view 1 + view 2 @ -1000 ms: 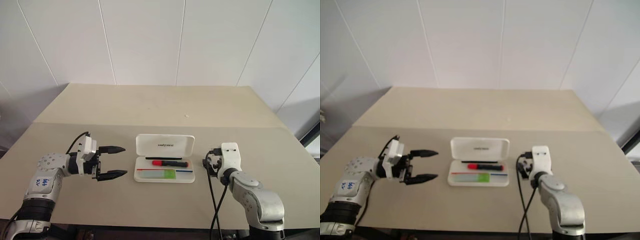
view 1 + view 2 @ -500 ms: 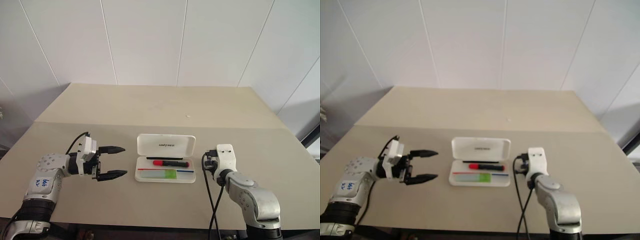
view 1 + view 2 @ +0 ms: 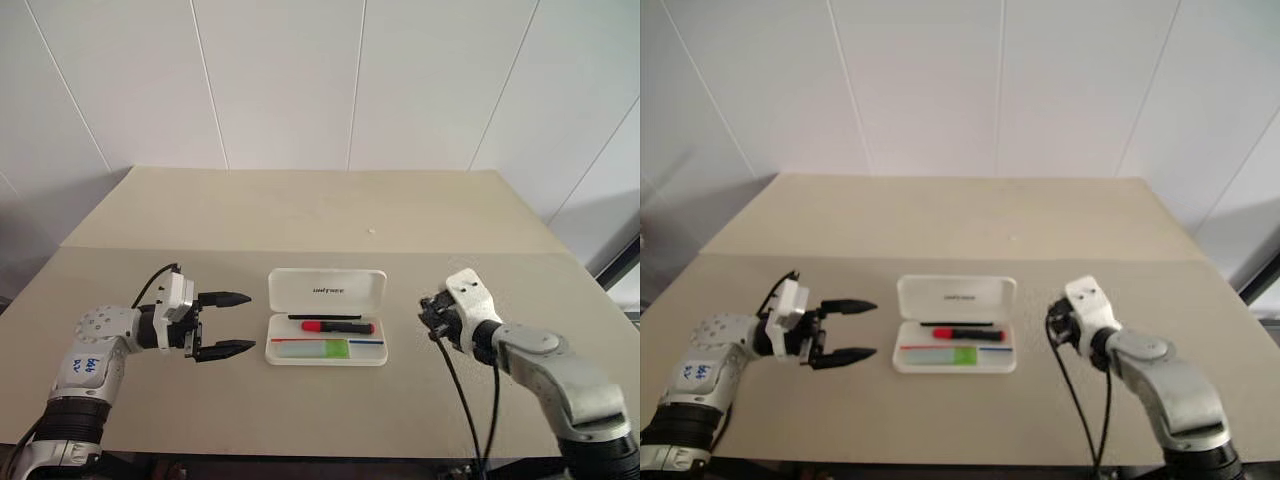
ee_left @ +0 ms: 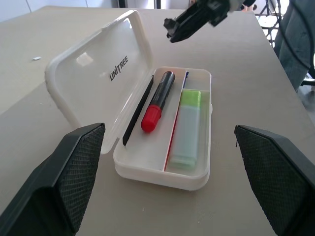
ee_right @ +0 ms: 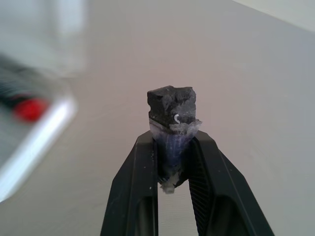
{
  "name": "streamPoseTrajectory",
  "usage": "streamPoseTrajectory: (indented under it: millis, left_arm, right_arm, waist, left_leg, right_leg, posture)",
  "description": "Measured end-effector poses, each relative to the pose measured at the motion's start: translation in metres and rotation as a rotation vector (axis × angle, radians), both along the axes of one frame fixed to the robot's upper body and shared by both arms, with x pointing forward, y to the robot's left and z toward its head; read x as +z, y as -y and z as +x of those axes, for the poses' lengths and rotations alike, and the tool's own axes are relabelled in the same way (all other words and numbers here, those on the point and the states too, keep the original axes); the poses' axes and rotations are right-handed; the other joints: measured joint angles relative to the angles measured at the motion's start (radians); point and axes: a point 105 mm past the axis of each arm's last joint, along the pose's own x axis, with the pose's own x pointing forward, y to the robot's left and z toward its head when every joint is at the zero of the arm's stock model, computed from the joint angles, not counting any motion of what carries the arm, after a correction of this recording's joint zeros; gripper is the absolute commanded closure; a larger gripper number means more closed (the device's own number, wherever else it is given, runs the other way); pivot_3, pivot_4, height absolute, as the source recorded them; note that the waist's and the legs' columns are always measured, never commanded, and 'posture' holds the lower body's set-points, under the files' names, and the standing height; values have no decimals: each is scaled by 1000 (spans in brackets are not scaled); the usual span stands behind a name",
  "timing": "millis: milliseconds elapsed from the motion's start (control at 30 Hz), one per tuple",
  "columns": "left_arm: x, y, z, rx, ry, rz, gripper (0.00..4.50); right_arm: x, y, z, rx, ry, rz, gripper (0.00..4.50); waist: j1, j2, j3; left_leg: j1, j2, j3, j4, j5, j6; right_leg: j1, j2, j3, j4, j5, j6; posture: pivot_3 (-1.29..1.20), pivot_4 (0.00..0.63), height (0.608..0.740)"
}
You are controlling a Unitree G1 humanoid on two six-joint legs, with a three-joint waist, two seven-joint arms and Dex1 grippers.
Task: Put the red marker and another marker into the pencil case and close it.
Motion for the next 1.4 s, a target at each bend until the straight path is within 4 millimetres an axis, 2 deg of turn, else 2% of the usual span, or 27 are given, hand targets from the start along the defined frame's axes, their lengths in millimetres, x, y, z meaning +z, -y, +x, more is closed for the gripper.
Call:
streamPoseTrajectory:
  millis: [267,433,633,833,1333,1367,1400]
  left_arm:
    - [0,4,-2,-42,16,26,0]
    - [-5,2,-4,-25,5,25,0]
    - [-11,0,-9,4,0,23,0]
    - [-13,-4,-14,38,2,21,0]
    - [-13,-3,-15,58,2,17,0]
    - [-13,-3,-15,58,2,16,0]
    - [-13,-3,-15,57,2,16,0]
  right_arm:
    - [15,-59,-16,469,-27,-113,3254]
    - [7,-76,-19,634,-57,-207,3254]
    - [-6,-74,-16,707,-86,-303,3254]
    - [-15,-62,-3,691,-91,-362,3254]
    - [-15,-68,-5,716,-88,-360,3254]
    - [-15,-68,-5,718,-87,-359,2520]
    - [-15,-69,-5,720,-86,-358,2281]
  waist:
    - [1,0,0]
    - [5,0,0]
    - [8,0,0]
    - [7,0,0]
    - [8,0,0]
    - [8,0,0]
    - [8,0,0]
  left_leg:
    - [0,0,0,1,0,0]
    - [-1,0,0,1,-1,1]
    - [-2,0,0,1,-2,0]
    - [-2,0,1,2,-2,0]
    - [-2,0,1,2,-2,0]
    - [-2,0,1,2,-2,0]
    - [-2,0,1,2,-2,0]
  right_leg:
    - [0,0,0,0,0,0]
    - [0,-1,0,-2,0,1]
    - [-1,0,0,-2,0,0]
    - [-1,0,0,-1,0,0]
    - [-1,-1,0,-1,0,0]
    - [-1,-1,0,-1,0,0]
    - [-1,0,0,-1,0,0]
  posture:
    - [0,150,740]
    - [0,150,740]
    - [0,150,740]
    - [0,150,740]
    - [0,150,740]
    - [0,150,740]
    - [0,150,740]
